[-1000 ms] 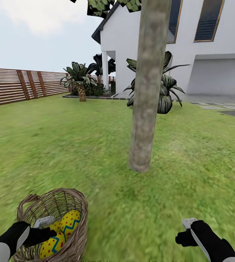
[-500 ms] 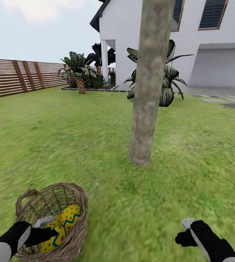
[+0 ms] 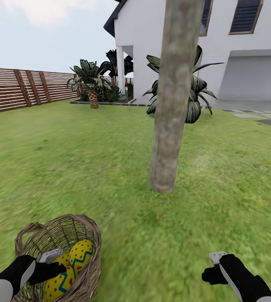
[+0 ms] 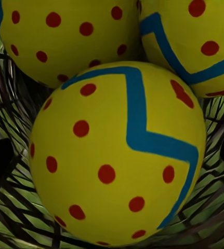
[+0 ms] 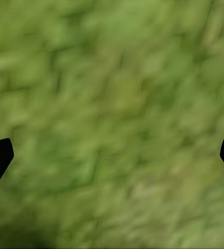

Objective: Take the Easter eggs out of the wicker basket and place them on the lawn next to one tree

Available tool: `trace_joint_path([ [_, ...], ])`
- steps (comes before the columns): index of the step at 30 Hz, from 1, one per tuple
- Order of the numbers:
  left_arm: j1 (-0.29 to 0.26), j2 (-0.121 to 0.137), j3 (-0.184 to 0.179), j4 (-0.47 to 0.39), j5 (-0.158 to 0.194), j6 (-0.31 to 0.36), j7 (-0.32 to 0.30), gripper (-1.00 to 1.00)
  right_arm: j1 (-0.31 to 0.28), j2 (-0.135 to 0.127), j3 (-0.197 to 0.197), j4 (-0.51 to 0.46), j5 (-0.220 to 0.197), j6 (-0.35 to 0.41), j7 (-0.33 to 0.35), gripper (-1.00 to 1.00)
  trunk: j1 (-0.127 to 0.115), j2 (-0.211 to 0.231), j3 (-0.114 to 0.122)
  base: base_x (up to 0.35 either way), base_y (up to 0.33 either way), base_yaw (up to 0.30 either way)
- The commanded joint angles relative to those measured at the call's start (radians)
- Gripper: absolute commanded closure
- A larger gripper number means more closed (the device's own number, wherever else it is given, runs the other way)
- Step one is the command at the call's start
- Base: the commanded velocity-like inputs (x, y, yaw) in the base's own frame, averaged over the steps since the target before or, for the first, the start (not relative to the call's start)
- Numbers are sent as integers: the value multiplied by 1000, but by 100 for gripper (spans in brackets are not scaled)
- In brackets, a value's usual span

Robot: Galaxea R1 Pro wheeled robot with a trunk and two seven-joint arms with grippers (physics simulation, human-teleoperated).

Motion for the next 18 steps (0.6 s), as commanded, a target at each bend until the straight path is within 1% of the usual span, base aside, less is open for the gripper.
trace_joint_path([
  [1,0,0,8,-1,-9,5,-6,-100,0,-1,4,-1,1,4,3,-100,0,0,-1,44,14,0],
  [10,0,-2,7,-1,-8,5,-6,-100,0,4,5,-1,1,3,2,-100,0,0,-1,9,3,0],
  [18,0,-1,7,-2,-8,5,-6,-100,0,9,4,0,2,3,1,-100,4,-2,-32,0,0,0],
])
